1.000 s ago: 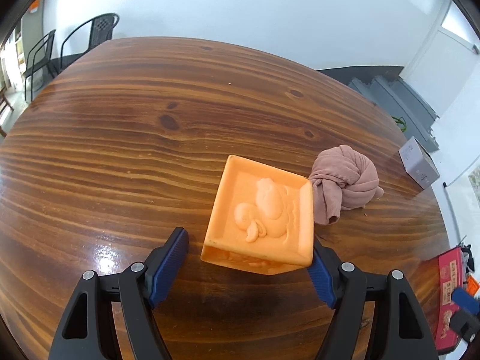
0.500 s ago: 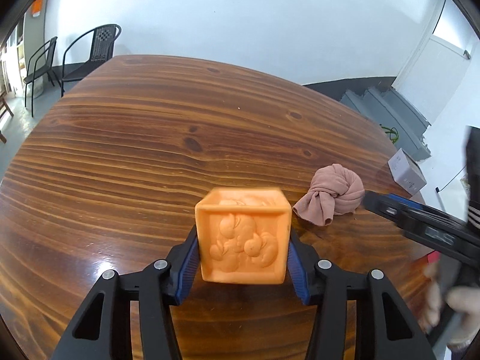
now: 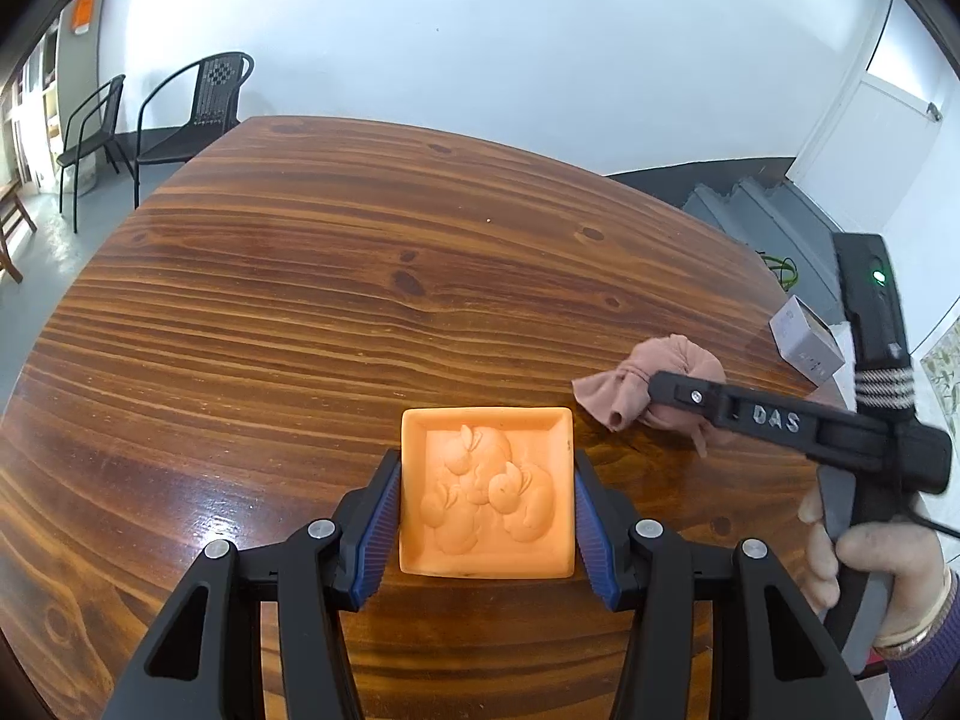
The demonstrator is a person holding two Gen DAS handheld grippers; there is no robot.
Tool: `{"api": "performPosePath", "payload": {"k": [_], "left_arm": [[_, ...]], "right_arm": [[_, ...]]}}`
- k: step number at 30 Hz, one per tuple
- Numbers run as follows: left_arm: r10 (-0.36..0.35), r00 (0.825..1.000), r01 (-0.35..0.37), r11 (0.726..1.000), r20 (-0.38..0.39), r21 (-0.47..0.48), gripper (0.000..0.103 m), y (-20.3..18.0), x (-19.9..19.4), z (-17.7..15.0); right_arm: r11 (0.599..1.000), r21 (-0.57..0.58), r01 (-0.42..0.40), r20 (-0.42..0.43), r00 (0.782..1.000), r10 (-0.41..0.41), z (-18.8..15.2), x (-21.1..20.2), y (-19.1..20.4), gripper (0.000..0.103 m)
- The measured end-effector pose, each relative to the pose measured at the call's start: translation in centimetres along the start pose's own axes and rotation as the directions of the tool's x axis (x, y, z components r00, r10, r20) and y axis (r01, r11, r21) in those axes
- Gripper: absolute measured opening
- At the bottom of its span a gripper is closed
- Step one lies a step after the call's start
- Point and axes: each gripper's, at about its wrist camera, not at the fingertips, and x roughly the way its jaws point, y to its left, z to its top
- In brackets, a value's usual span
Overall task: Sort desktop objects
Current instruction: 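Grasp the pink knotted cloth with the right tool while the left tool holds the cube, then carry the orange cube and pink cloth into the storage box and release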
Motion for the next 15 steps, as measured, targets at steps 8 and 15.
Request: {"api": "performPosePath", "payload": {"k": [8, 15], "left_arm": [[-0.048, 0.999, 0.047, 0.997, 0.014, 0.064, 0.054, -5.0, -2.3, -0.7], [-0.134, 0.991, 0.134, 0.981, -0.015, 0.139, 0.054, -12.6, -3.4, -2.8]], "right_arm": [[0.996, 0.084, -0.007, 0.127, 0.992, -0.004, -4.4, -8.9, -2.7, 0.046], [0.969, 0.244, 0.041, 0.221, 0.970, -0.097, -9.9, -18.9, -10.1, 0.046]]}}
